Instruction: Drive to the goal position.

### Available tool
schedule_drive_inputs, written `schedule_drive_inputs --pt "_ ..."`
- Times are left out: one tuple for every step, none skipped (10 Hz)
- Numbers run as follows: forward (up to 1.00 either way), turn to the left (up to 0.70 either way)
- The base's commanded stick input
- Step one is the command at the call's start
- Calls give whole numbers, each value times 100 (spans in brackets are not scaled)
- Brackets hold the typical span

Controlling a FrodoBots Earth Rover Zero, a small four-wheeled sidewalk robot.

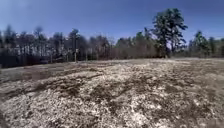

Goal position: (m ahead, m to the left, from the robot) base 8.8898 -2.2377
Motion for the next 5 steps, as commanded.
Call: schedule_drive_inputs --pt "70 0" --pt "70 0" --pt "70 -29" --pt "70 -35" --pt "70 -35"
